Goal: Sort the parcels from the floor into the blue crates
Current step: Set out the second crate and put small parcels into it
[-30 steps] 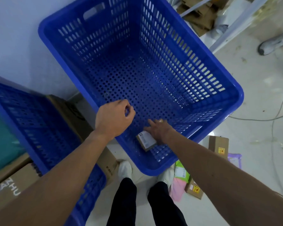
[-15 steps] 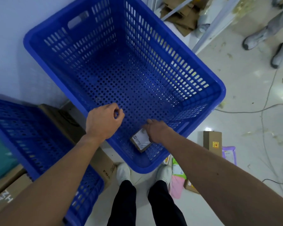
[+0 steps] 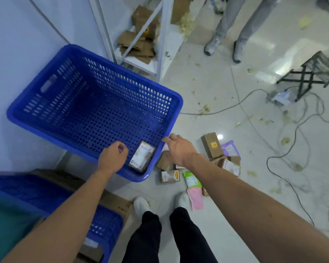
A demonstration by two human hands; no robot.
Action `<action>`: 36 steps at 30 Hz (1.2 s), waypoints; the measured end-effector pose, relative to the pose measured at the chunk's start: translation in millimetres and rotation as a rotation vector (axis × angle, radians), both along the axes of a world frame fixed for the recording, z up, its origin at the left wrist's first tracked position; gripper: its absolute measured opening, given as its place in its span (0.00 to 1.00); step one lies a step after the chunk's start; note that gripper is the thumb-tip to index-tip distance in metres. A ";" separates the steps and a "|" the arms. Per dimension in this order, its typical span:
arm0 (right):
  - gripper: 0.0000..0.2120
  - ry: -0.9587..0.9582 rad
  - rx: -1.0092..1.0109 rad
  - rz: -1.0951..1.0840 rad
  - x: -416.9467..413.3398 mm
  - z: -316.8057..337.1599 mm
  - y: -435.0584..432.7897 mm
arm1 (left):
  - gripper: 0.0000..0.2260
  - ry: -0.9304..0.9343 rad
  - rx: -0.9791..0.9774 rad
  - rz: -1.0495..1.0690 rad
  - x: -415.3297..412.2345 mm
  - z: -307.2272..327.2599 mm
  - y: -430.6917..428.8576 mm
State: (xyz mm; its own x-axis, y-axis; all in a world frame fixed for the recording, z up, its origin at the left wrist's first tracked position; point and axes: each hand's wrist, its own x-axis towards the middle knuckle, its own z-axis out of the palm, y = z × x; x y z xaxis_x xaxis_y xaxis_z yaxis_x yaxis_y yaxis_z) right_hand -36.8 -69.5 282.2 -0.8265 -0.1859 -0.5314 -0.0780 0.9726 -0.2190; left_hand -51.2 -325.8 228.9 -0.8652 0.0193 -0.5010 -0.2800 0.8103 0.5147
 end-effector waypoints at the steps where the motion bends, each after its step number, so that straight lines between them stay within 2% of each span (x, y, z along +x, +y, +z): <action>1: 0.24 -0.001 -0.003 -0.037 10.8 8.3 10.2 | 0.08 0.016 0.019 -0.006 3.2 8.6 9.9; 6: 0.23 -0.012 0.055 -0.143 70.7 38.6 68.1 | 0.05 0.107 0.105 -0.036 21.9 46.7 66.6; 11: 0.21 -0.064 0.090 -0.189 121.5 35.8 126.7 | 0.06 0.200 0.153 -0.070 44.9 76.8 133.3; 17: 0.19 -0.102 0.094 -0.149 174.7 -1.1 190.5 | 0.07 0.110 0.098 -0.076 107.6 67.6 189.6; 23: 0.23 -0.136 0.061 -0.003 192.9 -51.6 212.2 | 0.05 -0.069 0.111 0.067 175.2 16.8 203.6; 28: 0.22 -0.154 0.057 0.060 198.6 -110.1 204.4 | 0.04 -0.120 0.067 0.104 199.1 -39.6 199.1; 36: 0.24 -0.212 0.039 0.050 201.3 -257.1 171.6 | 0.04 -0.202 -0.048 0.082 199.1 -190.5 169.5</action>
State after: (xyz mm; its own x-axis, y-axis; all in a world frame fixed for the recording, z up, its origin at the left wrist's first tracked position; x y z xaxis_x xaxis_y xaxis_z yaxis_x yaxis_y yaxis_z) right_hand 164.6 102.1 25.2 -0.6854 -0.1999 -0.7002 -0.0825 0.9767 -0.1981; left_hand 148.0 -156.3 38.4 -0.7450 -0.0750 -0.6628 -0.4390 0.8032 0.4026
